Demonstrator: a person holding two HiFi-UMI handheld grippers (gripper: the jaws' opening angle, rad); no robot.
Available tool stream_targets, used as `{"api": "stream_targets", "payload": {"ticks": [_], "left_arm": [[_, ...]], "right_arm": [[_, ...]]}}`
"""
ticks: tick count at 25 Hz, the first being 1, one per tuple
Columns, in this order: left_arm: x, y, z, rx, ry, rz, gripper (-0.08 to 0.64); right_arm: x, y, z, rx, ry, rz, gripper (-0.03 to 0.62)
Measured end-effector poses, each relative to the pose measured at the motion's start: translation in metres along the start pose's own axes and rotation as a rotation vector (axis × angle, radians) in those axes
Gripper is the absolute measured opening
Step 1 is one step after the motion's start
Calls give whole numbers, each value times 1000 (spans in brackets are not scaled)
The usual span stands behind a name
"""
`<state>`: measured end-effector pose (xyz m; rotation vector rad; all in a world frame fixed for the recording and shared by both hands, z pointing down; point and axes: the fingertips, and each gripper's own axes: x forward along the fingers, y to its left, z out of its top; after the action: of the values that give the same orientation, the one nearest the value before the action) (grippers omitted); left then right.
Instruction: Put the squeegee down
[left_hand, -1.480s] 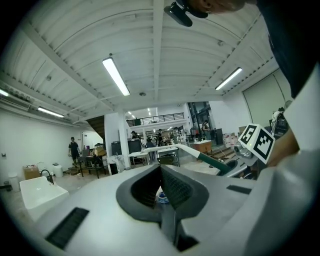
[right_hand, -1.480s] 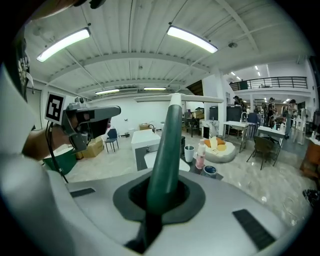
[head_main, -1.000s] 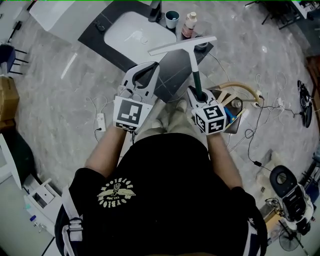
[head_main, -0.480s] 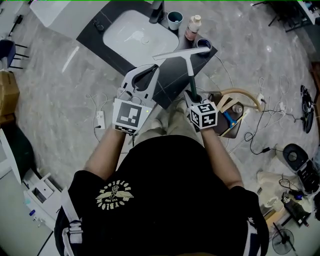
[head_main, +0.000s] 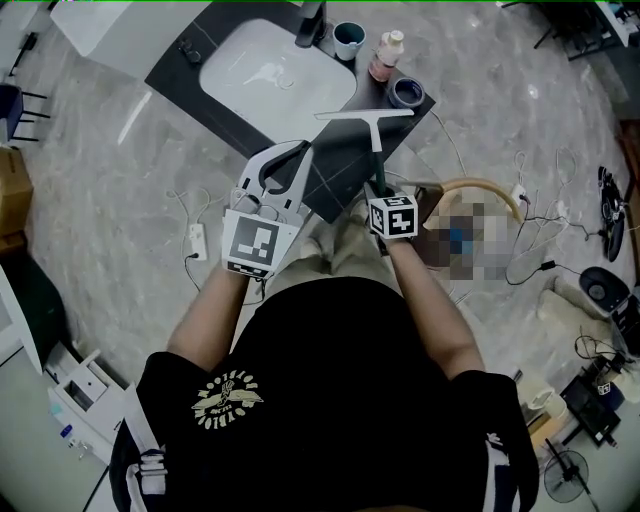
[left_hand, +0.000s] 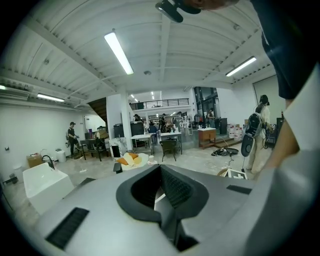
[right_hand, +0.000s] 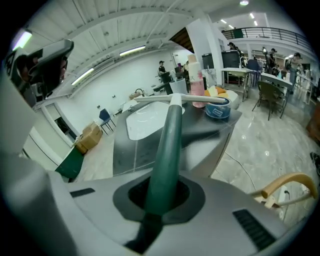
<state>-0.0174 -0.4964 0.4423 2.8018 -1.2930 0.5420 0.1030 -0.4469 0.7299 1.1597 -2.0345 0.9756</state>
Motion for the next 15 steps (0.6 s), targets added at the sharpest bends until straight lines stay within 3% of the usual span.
{"api": "stream_targets", "payload": {"ticks": [9,15], "left_arm": [[-10,0,-24,-21,34,-4,23],[-19,2,-30,-30,33,6,23]], "right_arm": [[55,-10,-16,107,65,-80,29],[59,-7,-11,144,76,-131,31]]}}
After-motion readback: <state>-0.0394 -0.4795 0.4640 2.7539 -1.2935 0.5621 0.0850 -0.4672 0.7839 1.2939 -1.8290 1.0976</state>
